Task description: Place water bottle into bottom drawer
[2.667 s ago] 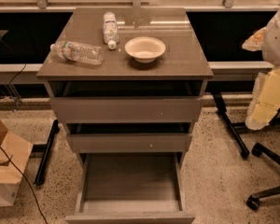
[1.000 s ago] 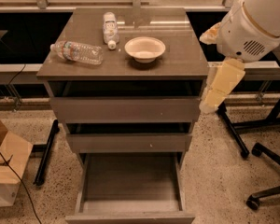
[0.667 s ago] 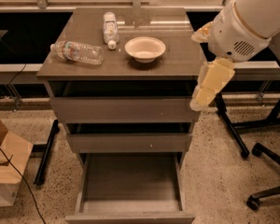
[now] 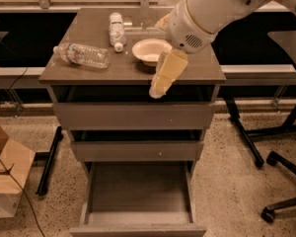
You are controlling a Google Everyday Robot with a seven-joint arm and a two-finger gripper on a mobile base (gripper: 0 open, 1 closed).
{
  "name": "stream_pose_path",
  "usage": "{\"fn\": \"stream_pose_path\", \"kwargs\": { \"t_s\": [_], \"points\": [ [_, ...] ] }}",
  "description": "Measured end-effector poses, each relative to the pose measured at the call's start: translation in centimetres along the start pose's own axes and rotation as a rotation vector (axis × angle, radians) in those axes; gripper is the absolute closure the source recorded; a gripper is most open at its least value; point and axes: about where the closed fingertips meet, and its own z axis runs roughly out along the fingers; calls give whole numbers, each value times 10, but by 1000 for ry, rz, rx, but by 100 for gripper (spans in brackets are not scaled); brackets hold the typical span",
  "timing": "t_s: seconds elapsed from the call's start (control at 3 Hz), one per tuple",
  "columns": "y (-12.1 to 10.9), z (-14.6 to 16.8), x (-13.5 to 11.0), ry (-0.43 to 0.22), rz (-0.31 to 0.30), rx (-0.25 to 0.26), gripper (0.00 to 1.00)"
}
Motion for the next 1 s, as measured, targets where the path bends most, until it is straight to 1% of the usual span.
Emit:
{"fn": "stream_pose_path", "kwargs": {
  "t_s": [0.33, 0.67, 1.0],
  "points": [
    [-19, 38, -31, -66, -15, -20, 0],
    [-37, 72, -51, -116, -6, -51, 0],
    [-56, 106, -65, -150, -7, -89, 0]
  ]
}}
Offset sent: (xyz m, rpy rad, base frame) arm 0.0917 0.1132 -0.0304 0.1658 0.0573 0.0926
